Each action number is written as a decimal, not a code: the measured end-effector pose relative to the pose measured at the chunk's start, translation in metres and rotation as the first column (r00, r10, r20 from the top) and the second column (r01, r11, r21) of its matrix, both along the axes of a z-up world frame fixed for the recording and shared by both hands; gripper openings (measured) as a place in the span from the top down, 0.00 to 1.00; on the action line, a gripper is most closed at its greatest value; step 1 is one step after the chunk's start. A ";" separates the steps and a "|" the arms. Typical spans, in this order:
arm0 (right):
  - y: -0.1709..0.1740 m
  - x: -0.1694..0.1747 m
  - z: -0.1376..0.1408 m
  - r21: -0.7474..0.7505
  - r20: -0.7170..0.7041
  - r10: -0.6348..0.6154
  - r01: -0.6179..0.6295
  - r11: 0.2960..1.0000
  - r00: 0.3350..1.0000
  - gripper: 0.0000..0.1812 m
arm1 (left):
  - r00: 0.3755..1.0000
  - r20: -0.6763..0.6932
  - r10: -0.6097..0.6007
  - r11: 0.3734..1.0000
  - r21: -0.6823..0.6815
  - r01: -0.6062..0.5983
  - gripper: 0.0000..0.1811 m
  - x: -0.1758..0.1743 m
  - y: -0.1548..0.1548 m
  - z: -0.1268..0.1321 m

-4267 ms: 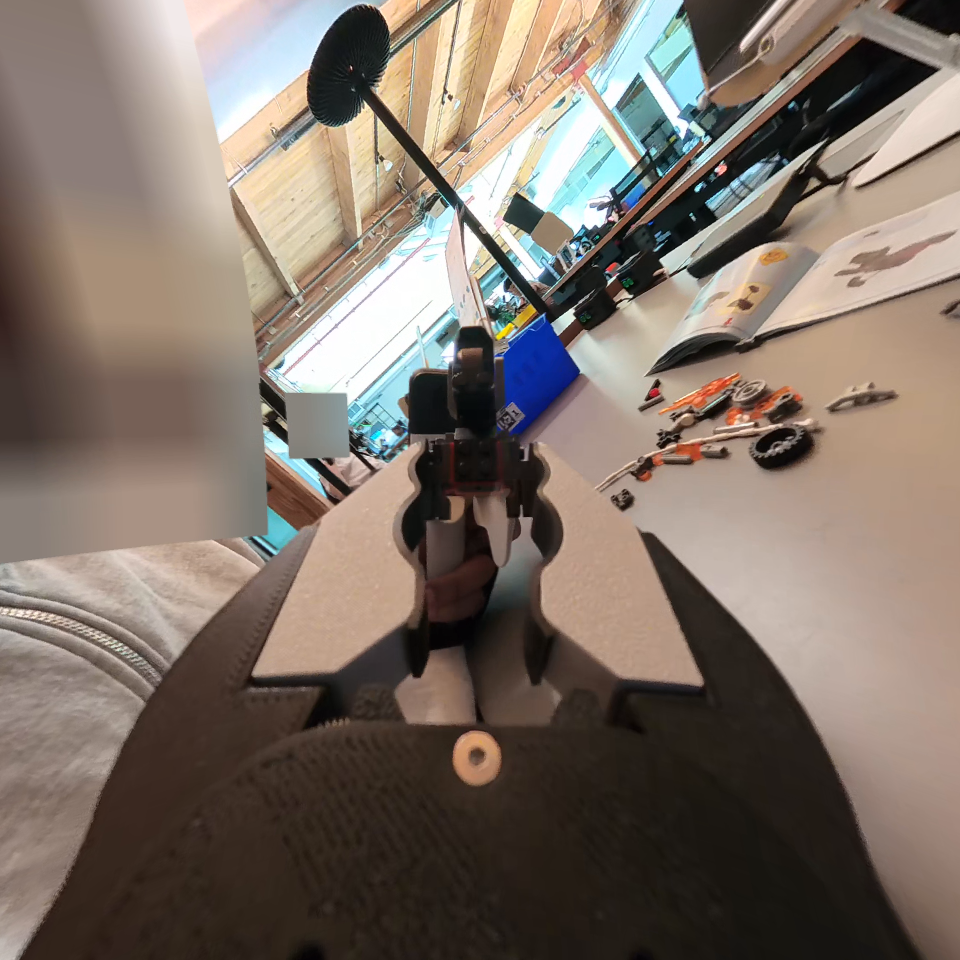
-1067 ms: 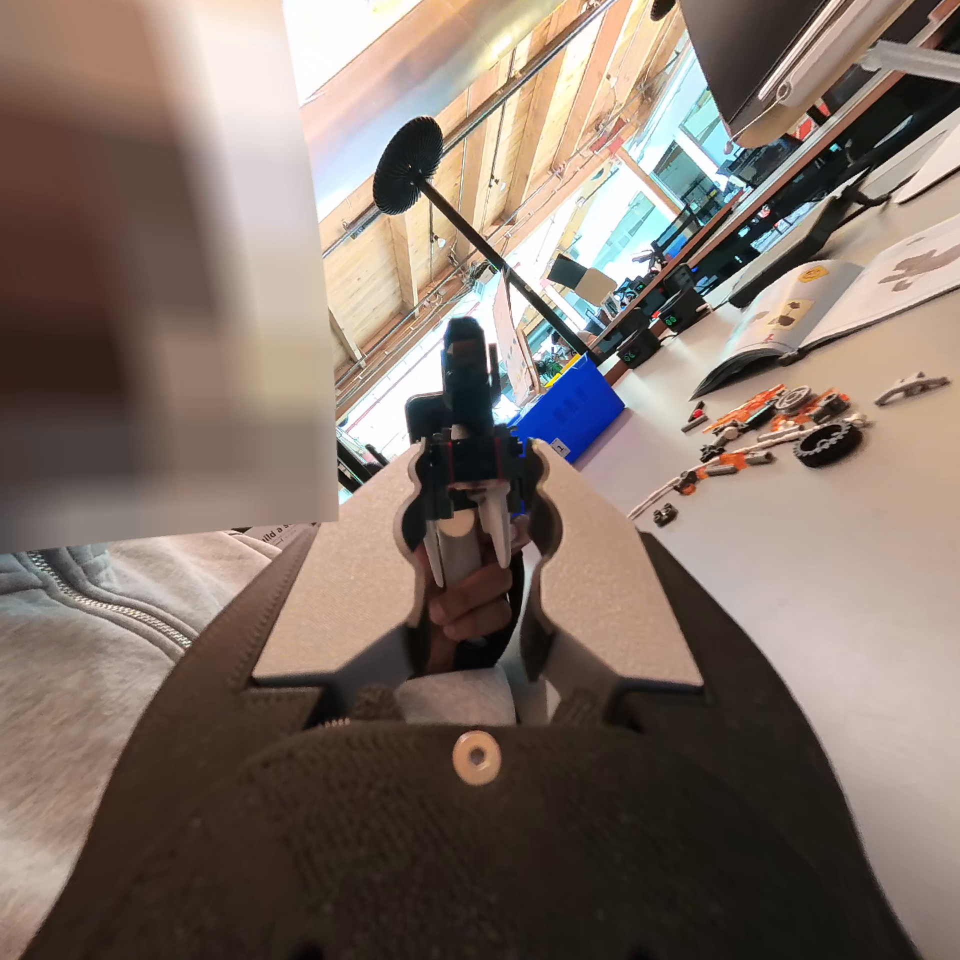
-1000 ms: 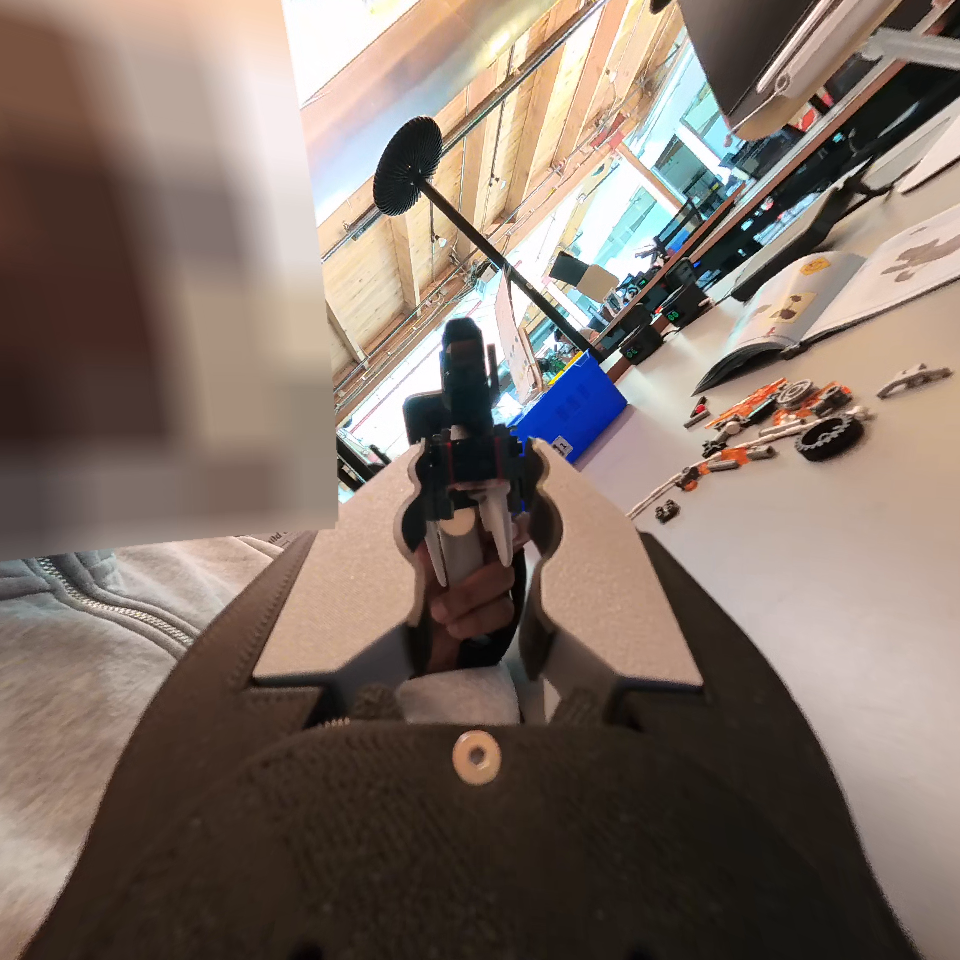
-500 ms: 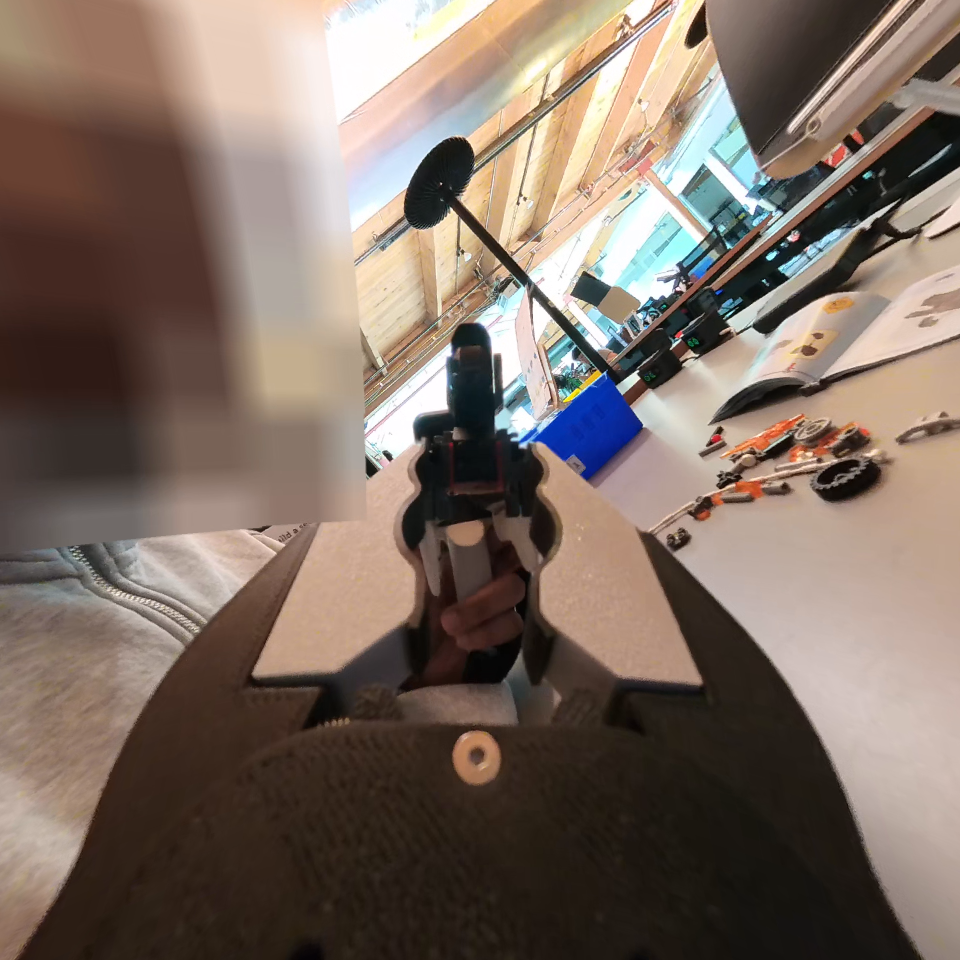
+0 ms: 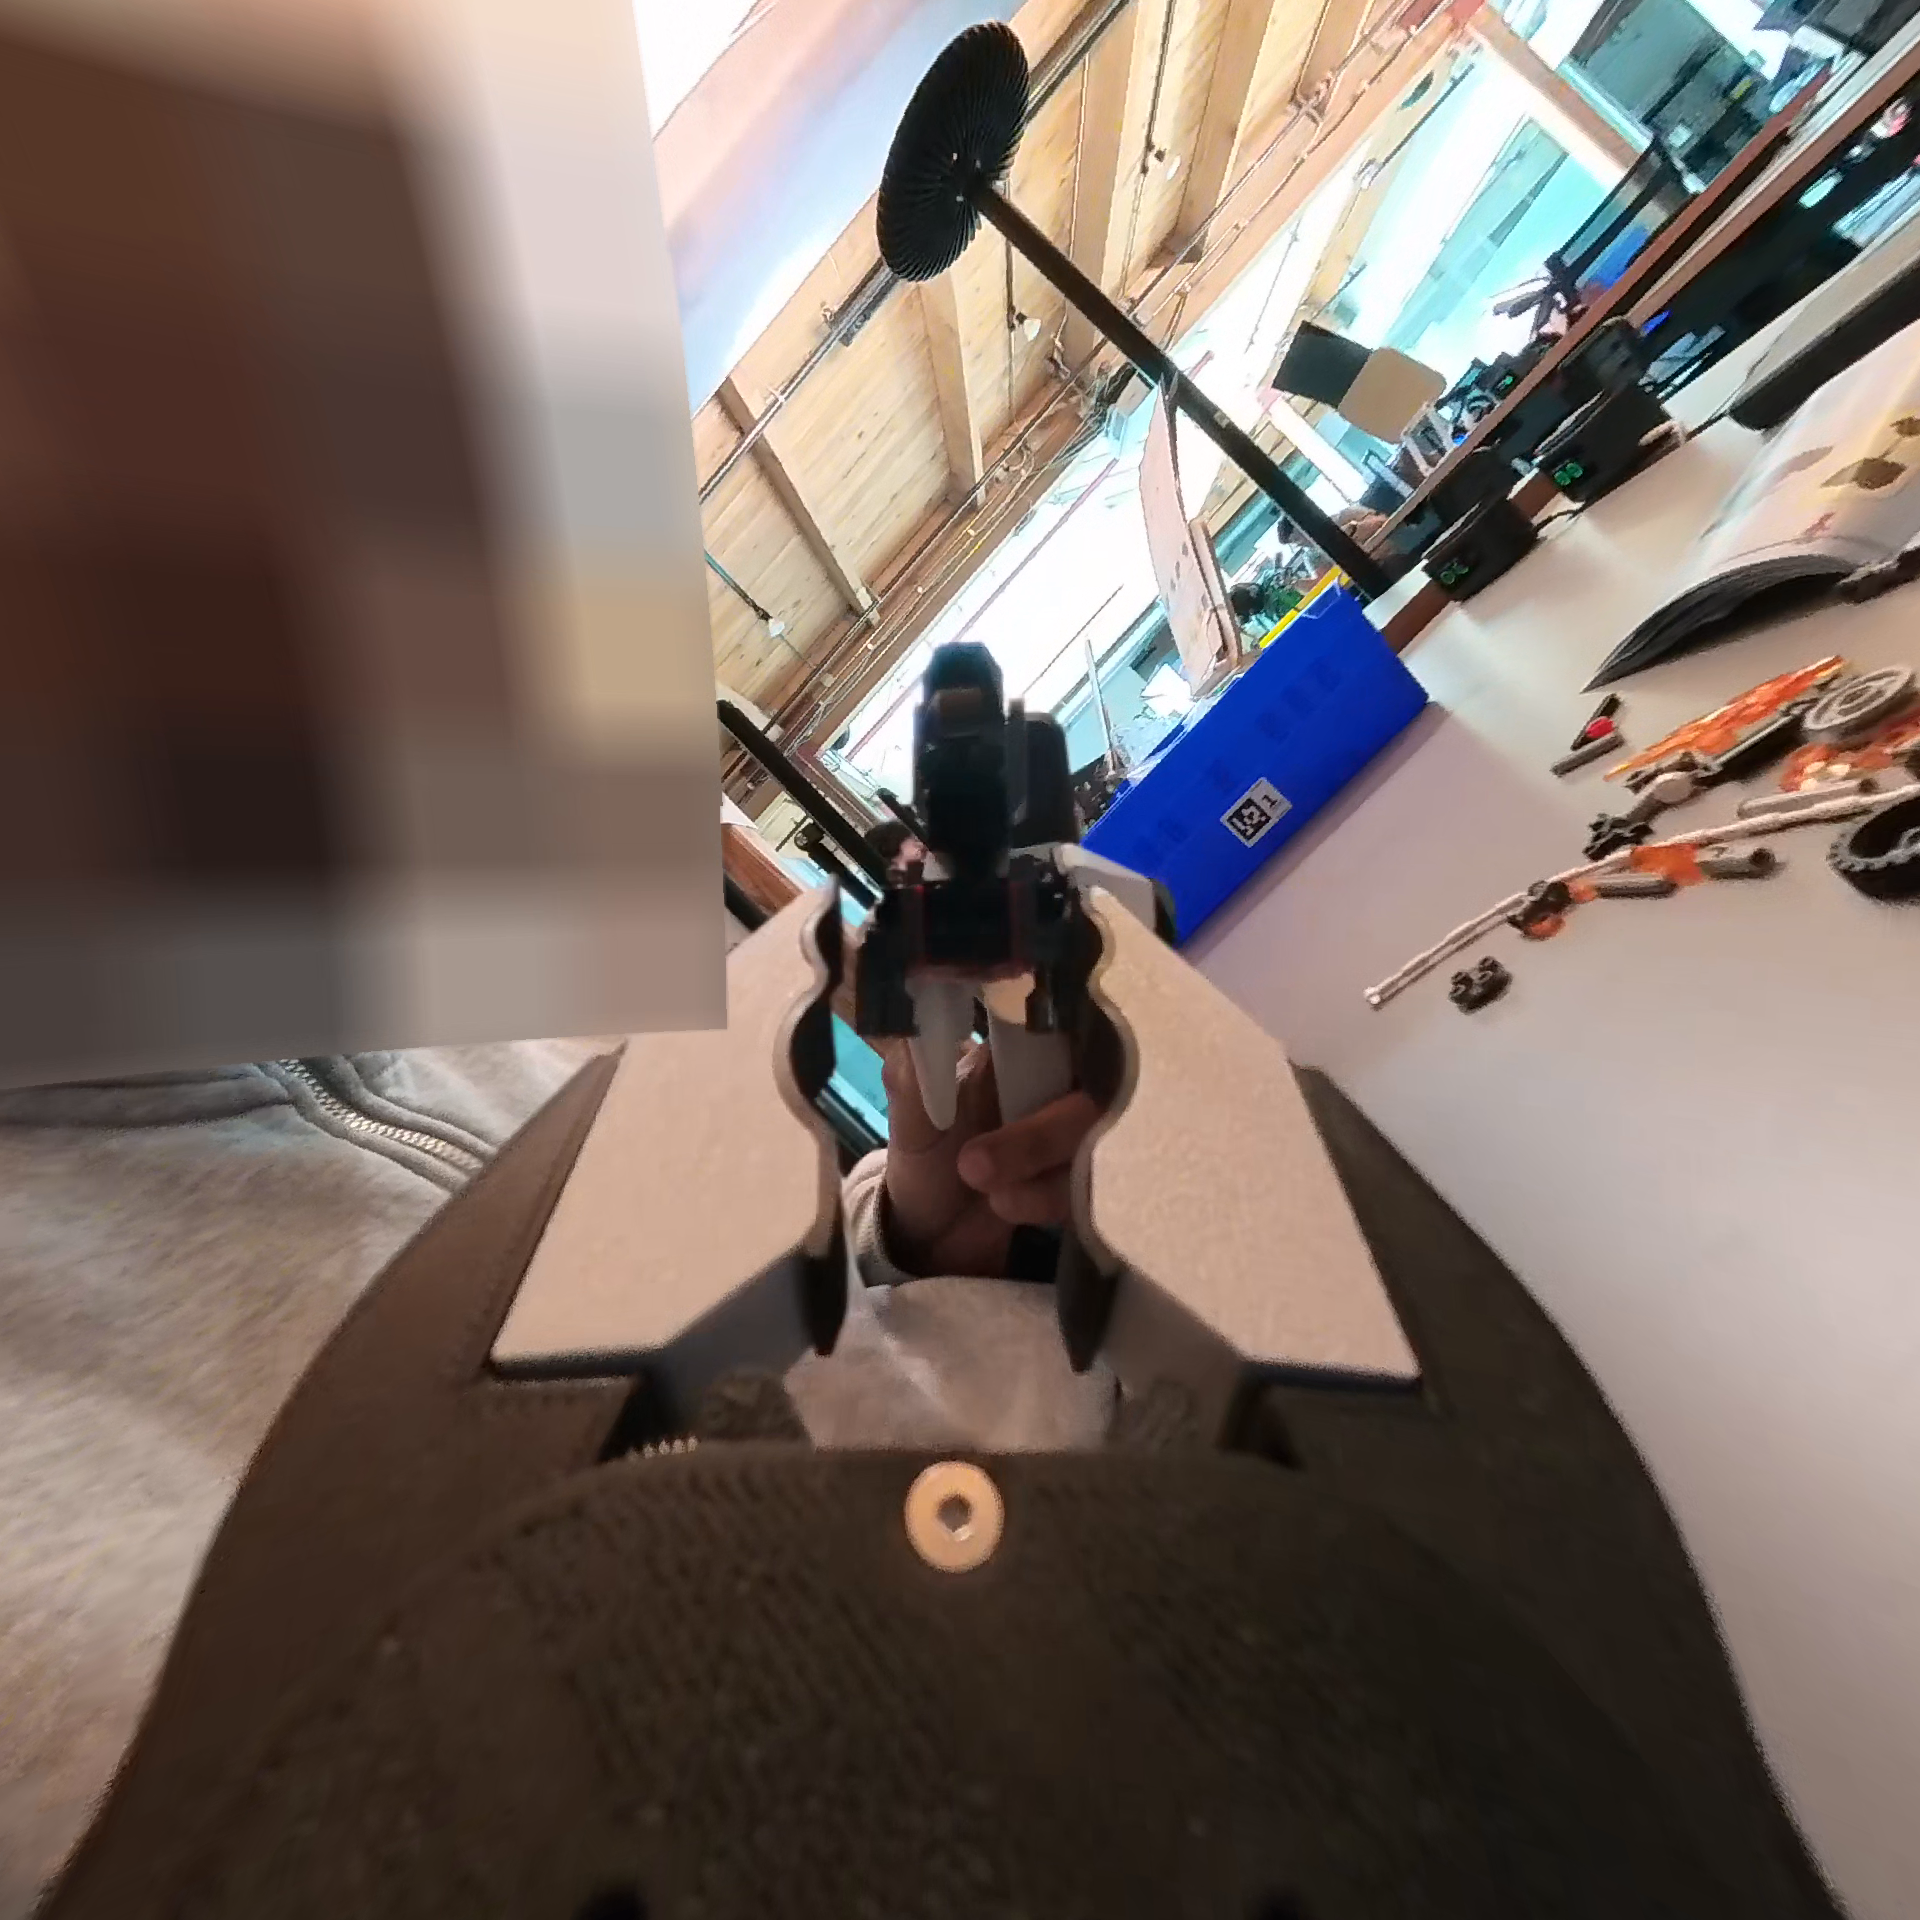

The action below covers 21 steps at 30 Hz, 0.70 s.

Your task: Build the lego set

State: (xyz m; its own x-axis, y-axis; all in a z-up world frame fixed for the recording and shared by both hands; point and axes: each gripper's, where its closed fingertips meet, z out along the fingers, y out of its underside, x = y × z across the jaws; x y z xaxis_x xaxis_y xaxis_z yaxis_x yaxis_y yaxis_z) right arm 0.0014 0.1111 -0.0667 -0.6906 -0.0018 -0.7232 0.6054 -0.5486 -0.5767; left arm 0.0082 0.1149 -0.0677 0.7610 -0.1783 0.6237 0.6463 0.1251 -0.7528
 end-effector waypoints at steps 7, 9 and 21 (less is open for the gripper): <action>0.000 0.000 -0.003 0.090 -0.024 0.005 -0.003 0.996 1.000 0.81 | 1.000 0.009 -0.025 1.000 -0.008 0.025 0.83 0.002 0.000 -0.002; 0.001 0.000 -0.004 0.138 -0.043 -0.005 0.011 0.990 0.999 0.81 | 1.000 0.004 -0.027 0.999 -0.021 0.027 0.83 0.003 0.001 -0.004; 0.002 -0.001 -0.002 0.113 -0.047 0.006 0.000 0.994 0.999 0.82 | 1.000 -0.006 -0.019 1.000 -0.021 0.019 0.83 0.002 0.002 -0.004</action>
